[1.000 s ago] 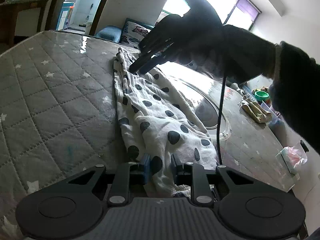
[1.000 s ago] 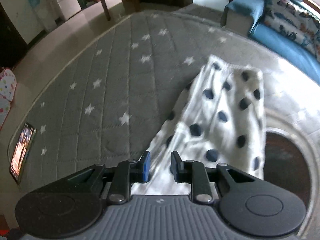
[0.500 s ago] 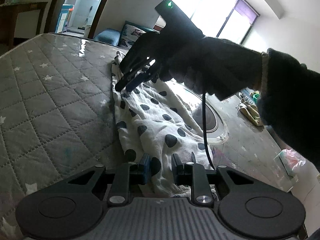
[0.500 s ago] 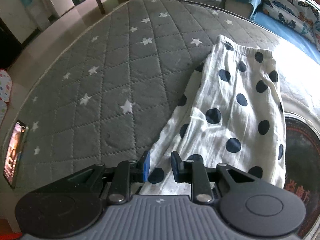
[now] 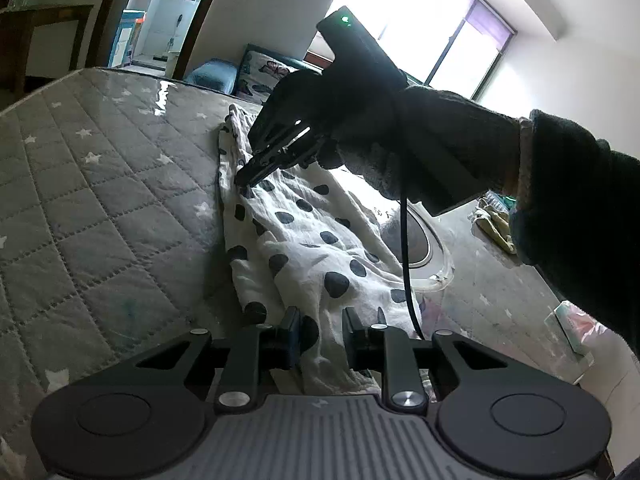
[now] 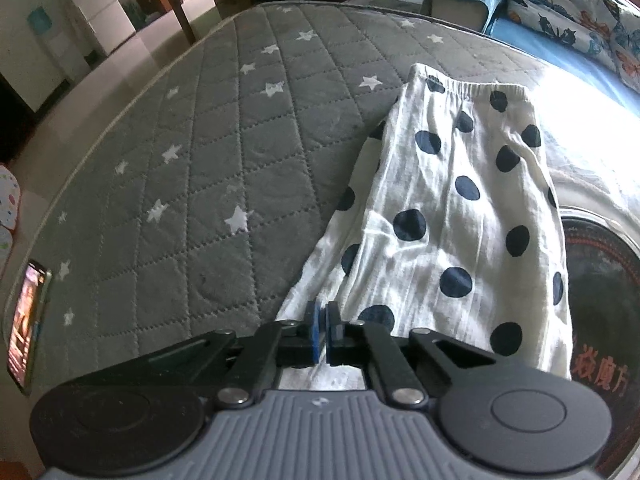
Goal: Fold clothes
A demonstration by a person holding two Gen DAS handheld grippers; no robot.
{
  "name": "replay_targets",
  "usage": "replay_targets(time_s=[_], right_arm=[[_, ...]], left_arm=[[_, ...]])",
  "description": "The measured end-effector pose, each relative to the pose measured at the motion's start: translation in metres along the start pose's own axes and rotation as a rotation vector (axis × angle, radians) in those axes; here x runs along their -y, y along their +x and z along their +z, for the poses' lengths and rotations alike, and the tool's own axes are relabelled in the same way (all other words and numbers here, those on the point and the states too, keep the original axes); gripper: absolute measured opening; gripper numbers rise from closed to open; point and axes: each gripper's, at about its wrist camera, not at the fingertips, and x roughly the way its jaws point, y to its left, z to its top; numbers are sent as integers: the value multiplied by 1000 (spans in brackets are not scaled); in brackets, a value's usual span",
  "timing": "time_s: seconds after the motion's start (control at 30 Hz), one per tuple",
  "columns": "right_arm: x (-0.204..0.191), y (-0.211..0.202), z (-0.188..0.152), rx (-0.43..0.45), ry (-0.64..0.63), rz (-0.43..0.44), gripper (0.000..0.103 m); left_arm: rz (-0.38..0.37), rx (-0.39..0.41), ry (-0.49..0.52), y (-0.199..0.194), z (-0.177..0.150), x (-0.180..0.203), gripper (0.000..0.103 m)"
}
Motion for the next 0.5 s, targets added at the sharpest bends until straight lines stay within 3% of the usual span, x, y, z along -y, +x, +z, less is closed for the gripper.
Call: replay_targets(time_s=[0.27,0.5], right_arm=[[2,-13,5,69,56,94,1],[-2,7,4,43,50,107,2]], left_arm=[[-5,16,-4,-6,0,0,9],[3,15,-3,-9,-3,1,7]])
